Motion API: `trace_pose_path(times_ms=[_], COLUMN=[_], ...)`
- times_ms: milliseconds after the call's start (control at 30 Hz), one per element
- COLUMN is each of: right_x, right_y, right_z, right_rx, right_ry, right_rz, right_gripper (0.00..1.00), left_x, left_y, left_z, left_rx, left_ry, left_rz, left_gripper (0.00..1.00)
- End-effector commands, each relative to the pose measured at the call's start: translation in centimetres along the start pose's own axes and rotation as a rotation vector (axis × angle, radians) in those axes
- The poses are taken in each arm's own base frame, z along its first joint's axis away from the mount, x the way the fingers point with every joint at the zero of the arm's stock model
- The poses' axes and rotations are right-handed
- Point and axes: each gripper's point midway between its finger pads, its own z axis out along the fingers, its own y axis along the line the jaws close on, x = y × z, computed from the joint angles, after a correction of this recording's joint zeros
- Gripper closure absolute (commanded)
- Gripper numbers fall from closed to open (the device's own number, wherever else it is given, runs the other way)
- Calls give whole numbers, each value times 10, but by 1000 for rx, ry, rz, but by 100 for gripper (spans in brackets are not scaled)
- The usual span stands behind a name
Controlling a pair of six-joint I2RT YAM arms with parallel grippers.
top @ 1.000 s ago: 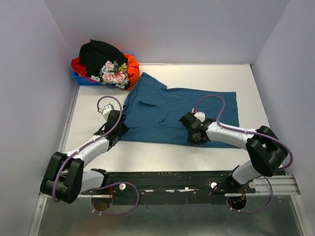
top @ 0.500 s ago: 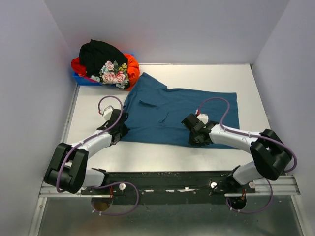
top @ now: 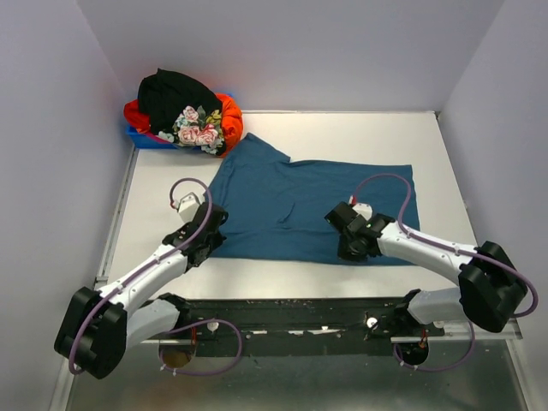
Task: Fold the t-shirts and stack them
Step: Fold the flattened tshirt in 1/3 of the way, then grap the side of the flattened tshirt furthest away from the robot with both arms
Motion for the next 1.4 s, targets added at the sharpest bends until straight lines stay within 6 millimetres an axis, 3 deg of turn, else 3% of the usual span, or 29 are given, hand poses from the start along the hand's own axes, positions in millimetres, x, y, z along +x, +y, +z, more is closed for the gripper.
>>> trace_pose_path(times_ms=[0,200,300,433,633,800,1033,1200,1367], right_x=[-35,-76,-91,-117,-146,-156,-159,-156,-154], right_y=[11,22,24,24,32,33,40,44,44], right_z=[-24,-44,-43,-43,-48,-45,-44,-40,-38], right_rx=[-18,-35,-52,-78,-120,-130,-180,-210,-218], right_ry=[-109,-218,-226,-254,-336,-375,-404,-403,-401], right_rz=[-40,-55,-49,-21,-23,-20,-20,-20,-22], right_gripper=[99,99,99,99,99,99,99,99,99], left_x=[-50,-91,-103,-120,-152,-173,-208,-214,-220], left_y=[-21,-78,-104,-139,-185,-215,-240,-258,-262], left_z=[-18,-25,-19,-4,39,81,127,159,190], left_rx=[-5,119,159,179,131,127,50,59,27], left_ry=[-161,-242,-254,-263,-243,-220,-257,-257,-260], left_rz=[37,76,88,132,185,205,306,323,301], left_gripper=[85,82,73,66,51,36,34,34,36])
